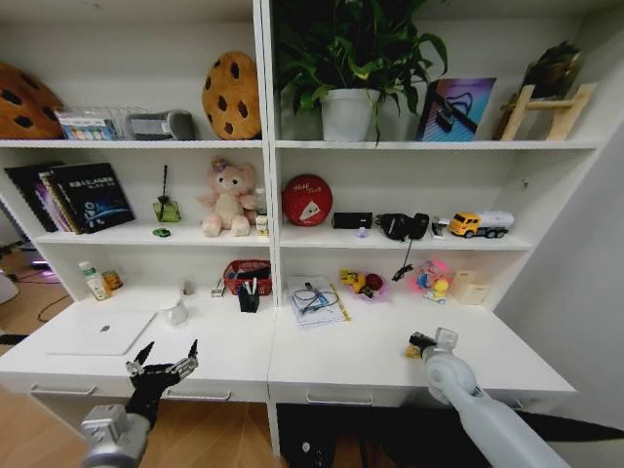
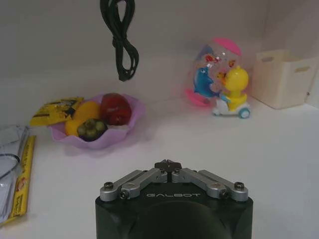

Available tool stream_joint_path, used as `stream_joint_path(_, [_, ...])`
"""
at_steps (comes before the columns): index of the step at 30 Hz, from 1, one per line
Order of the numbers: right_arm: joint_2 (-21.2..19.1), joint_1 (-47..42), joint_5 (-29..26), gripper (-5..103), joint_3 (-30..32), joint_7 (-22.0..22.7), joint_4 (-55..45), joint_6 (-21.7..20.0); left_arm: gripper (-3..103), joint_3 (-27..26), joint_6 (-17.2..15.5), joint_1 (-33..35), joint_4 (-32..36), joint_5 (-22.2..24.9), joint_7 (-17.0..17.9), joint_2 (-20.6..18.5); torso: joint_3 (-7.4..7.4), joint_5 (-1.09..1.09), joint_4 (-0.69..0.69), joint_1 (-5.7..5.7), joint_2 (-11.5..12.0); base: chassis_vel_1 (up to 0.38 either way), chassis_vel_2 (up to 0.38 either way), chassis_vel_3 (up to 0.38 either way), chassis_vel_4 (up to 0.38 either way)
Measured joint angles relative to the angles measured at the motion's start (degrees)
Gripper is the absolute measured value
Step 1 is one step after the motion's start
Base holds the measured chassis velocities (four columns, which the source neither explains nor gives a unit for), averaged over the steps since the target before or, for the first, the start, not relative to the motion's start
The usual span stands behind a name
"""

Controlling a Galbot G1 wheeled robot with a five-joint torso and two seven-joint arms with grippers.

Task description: Organize the objects on the table.

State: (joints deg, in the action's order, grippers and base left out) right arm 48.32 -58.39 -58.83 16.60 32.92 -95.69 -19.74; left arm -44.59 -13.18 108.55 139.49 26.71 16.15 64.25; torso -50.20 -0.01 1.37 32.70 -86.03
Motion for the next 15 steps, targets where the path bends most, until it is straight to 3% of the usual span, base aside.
stream_joint_path(3, [-1.13,9.49,3.01,0,-5.21,-10.41,8.42,1.57,100,0.00,0.00,0.00,0.00,0.00,0.01,0.00,0.00,0.00,0.02,0.01,0.00,0.000,0.000,0.000,0.000])
stream_joint_path(4, [-1.13,9.49,3.01,0,-5.21,-10.41,8.42,1.57,100,0.00,0.00,0.00,0.00,0.00,0.01,0.00,0.00,0.00,0.02,0.01,0.00,0.000,0.000,0.000,0.000])
stream_joint_path(6, [-0.25,19.73,4.91,0,-11.35,-17.26,16.59,4.30,100,0.00,0.00,0.00,0.00,-0.01,0.00,0.00,-0.01,-0.01,0.00,0.01,0.00,0.000,0.000,0.000,0.000])
stream_joint_path(7, [-0.25,19.73,4.91,0,-11.35,-17.26,16.59,4.30,100,0.00,0.00,0.00,0.00,-0.01,0.00,0.00,-0.01,-0.01,0.00,0.01,0.00,0.000,0.000,0.000,0.000])
stream_joint_path(10, [3.33,30.35,5.20,0,-18.93,-22.47,27.34,6.71,100,0.00,0.00,0.00,0.00,0.00,-0.01,0.00,-0.02,0.03,-0.02,0.02,0.01,0.000,0.000,0.000,0.000])
stream_joint_path(15, [7.48,37.56,8.07,0,-23.86,-25.94,36.38,10.50,100,0.00,0.00,0.00,0.00,0.00,0.00,0.00,-0.01,0.00,0.00,0.01,0.01,0.000,0.000,0.000,0.000])
